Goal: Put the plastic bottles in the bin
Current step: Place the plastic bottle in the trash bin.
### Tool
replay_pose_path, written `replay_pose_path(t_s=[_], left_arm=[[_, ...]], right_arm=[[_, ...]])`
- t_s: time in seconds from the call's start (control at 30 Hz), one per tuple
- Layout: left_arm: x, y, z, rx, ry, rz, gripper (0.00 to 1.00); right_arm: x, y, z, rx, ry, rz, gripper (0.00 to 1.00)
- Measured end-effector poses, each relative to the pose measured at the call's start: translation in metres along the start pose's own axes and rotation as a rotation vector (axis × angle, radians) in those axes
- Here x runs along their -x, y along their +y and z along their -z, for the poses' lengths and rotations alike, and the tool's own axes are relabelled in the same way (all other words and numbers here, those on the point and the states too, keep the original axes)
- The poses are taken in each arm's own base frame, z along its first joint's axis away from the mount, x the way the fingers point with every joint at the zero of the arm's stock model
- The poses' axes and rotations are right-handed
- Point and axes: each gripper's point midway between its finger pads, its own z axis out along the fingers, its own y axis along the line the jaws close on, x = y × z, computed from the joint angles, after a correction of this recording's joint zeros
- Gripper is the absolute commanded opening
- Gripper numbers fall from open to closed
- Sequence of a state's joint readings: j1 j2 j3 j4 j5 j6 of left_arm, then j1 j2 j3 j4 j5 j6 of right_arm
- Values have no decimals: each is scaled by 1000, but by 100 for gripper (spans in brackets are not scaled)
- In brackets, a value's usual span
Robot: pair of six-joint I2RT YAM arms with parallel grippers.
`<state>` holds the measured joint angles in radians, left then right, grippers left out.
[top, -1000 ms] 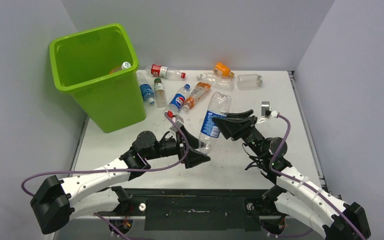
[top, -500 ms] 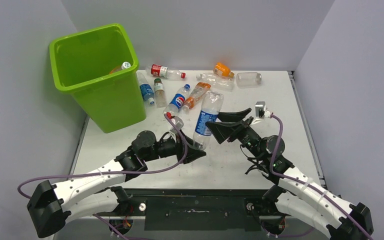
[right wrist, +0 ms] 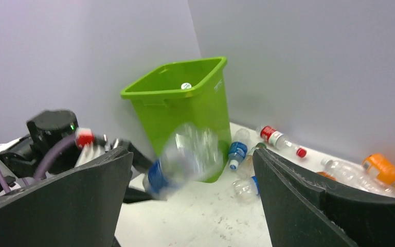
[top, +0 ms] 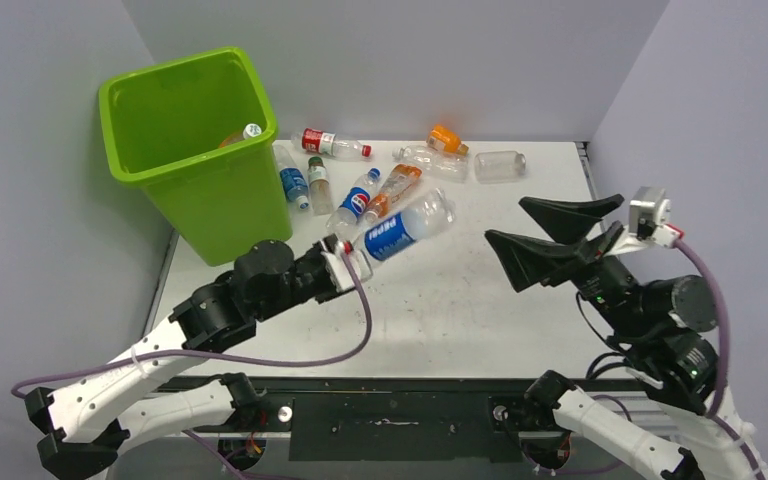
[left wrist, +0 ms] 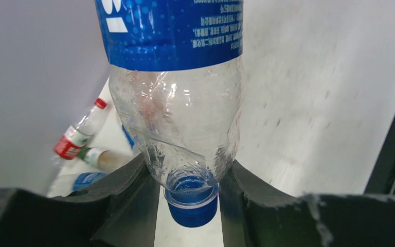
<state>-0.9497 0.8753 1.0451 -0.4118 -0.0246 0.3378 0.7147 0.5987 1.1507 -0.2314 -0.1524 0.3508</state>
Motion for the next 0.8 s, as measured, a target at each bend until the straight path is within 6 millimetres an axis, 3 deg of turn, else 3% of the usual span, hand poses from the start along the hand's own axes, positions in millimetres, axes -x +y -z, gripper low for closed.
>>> replay_pose_path(t_s=[0.1, 0.17, 0.23, 0.33, 0.4, 0.47, 0.57, 0.67, 0.8], left_arm=[[-39, -12, 2, -45, 135, -314, 0], [-63, -19, 0, -74, 209, -509, 0], [-87, -22, -3, -96, 278, -740, 0], [-108, -19, -7, -104, 329, -1003, 0], [-104, -15, -10, -85, 325, -1120, 0], [-86, -10, -13, -36, 286, -1197, 0], [-58, -7, -16, 26, 214, -1261, 0], [-39, -4, -18, 58, 179, -1313, 0], [-28, -2, -19, 73, 171, -1359, 0]], right_arm=[[18, 5, 8, 2, 7, 48, 90], [11, 4, 5, 1, 66, 70, 90], [-10, 0, -4, 3, 160, 83, 90], [-66, -8, -19, 18, 363, 81, 90], [-105, -12, -21, 36, 490, 67, 90], [-150, -17, -18, 55, 629, 36, 90], [-206, -18, 0, 90, 811, -27, 90], [-227, -15, 14, 122, 884, -68, 90], [-228, -5, 16, 181, 890, -93, 90]])
